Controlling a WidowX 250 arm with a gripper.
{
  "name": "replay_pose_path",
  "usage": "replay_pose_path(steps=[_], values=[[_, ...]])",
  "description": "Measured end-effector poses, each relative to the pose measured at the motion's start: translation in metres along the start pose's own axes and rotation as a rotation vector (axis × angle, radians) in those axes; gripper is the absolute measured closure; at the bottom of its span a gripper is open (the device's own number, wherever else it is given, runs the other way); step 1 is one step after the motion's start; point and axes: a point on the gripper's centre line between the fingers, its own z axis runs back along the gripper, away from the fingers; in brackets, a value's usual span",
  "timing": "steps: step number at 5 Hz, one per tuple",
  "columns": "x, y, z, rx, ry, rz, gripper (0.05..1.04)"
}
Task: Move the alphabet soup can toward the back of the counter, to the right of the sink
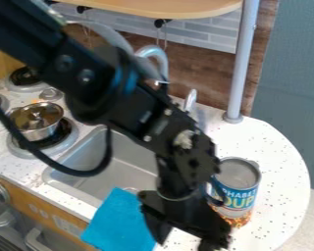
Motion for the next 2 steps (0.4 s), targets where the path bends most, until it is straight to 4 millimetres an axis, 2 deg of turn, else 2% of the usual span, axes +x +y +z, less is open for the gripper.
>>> replay_pose_path(steps=[2], values=[[0.021, -0.022, -0.024, 0.046, -0.094, 0.004, 0.078]])
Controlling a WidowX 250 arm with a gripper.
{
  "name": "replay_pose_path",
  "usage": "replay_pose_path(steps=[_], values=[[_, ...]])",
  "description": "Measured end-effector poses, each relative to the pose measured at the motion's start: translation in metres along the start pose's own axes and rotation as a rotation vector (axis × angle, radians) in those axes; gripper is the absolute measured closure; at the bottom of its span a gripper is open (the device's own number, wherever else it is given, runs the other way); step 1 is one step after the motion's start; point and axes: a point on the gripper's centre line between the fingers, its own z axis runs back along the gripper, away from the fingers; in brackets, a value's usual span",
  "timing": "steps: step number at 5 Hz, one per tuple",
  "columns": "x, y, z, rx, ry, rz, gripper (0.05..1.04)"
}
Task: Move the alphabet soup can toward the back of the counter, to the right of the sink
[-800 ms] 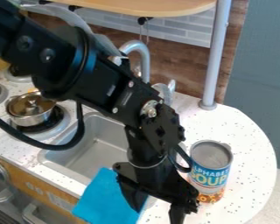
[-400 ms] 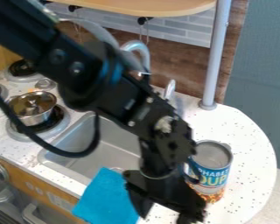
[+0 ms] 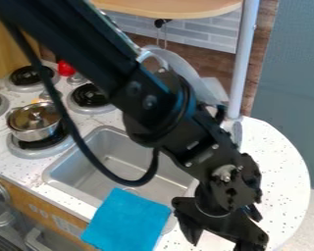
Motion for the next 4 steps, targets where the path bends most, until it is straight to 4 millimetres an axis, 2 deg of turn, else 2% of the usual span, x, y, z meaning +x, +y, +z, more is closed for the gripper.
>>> replay_pose_path(steps=[2, 4], values=[[0.019, 0.002, -0.020, 0.025, -0.035, 0.052, 0.078], [0.034, 0.019, -0.030, 0.047, -0.046, 0.115, 0.078]])
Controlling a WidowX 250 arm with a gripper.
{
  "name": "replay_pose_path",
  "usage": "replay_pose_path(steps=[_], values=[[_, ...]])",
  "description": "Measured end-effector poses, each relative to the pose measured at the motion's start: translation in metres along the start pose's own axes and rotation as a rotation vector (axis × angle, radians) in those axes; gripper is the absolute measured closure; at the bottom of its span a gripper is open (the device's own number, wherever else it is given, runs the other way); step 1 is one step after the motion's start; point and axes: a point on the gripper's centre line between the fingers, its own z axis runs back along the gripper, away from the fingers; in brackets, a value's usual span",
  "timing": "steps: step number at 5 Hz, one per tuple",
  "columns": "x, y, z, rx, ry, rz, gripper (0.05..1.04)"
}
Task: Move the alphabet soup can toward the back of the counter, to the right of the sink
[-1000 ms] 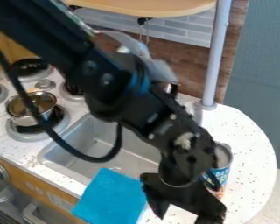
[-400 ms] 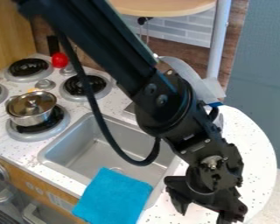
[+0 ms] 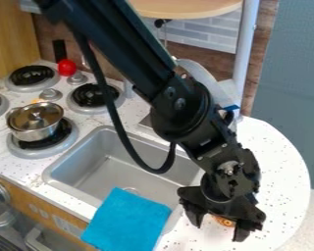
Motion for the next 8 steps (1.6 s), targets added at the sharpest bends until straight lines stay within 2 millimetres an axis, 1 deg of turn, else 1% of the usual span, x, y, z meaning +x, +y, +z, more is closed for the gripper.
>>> replay_pose_path(steps=[1, 2, 3, 4, 5, 7, 8], values=[[0.010, 0.002, -0.005, -0.004, 0.002, 0.028, 0.078], [0.015, 0.004, -0.011, 0.001, 0.008, 0.038, 0.078], [0.020, 0.001, -0.019, 0.000, 0.026, 0.057, 0.078], [0.031, -0.002, -0.024, -0.001, 0.034, 0.070, 0.078], [0.041, 0.001, -0.029, 0.003, 0.051, 0.086, 0.078], [0.061, 0.026, -0.033, 0.025, 0.046, 0.141, 0.078], [0.066, 0.036, -0.033, 0.029, 0.054, 0.167, 0.078]])
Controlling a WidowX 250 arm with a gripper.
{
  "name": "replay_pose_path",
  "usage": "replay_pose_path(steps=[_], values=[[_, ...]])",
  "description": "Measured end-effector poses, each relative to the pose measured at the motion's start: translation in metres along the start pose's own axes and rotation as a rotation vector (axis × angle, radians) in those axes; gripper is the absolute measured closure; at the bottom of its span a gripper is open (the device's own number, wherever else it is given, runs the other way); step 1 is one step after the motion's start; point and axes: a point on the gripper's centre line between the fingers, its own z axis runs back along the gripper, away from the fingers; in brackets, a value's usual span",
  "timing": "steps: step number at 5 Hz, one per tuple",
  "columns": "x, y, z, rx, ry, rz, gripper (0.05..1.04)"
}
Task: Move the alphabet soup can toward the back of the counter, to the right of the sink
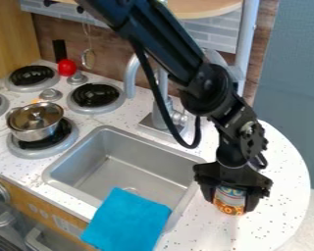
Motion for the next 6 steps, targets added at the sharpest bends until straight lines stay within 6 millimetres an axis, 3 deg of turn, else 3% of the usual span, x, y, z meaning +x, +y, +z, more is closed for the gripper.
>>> replay_pose_path(steps=[1, 2, 6], values=[[0.017, 0.010, 0.003, 0.000, -0.022, 0.039, 0.078], [0.023, 0.013, -0.008, 0.015, -0.009, 0.049, 0.078], [0.066, -0.011, -0.034, 0.044, -0.036, 0.037, 0.078]])
